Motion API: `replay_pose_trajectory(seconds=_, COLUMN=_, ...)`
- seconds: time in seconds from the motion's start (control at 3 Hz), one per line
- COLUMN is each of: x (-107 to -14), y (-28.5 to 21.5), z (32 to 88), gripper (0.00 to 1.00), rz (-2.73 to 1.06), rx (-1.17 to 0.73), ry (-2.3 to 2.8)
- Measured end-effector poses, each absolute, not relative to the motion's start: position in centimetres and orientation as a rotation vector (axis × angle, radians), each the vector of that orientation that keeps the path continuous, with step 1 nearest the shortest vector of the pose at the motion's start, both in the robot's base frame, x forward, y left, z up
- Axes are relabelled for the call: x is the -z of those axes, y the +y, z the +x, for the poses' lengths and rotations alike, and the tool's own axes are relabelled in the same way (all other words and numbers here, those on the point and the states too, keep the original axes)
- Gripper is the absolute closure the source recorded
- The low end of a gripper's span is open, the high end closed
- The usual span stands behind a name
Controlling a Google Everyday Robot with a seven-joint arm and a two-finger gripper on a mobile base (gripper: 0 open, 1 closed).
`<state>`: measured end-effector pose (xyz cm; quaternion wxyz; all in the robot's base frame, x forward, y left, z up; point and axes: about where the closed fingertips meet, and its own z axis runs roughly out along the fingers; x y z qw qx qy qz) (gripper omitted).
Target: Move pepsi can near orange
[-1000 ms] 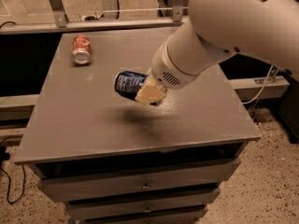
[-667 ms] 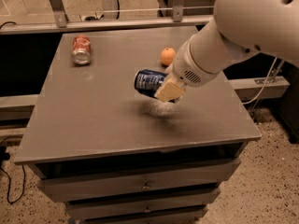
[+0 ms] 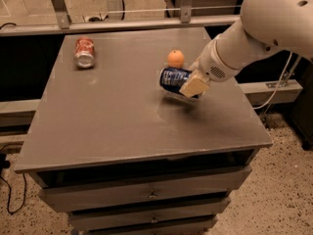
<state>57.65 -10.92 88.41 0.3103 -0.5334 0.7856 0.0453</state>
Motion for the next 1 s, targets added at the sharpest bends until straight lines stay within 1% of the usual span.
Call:
replay_pose_trajectory(seconds=0.33, x=-88.4, y=-12.9, z=60.4, gripper=1.00, rz=-1.389, rx=-0.074, ry=2.078)
replay_pose_trajectory(seconds=0.67, x=-88.3, y=-14.7, z=62.1, gripper=0.82, rz=-1.351, rx=-0.040, ry=2.098)
replay_pose_trajectory(seconds=1.0, x=-88.1, y=-16.8, z=64.1, gripper=0.50, rz=-1.286, rx=0.002, ry=2.133)
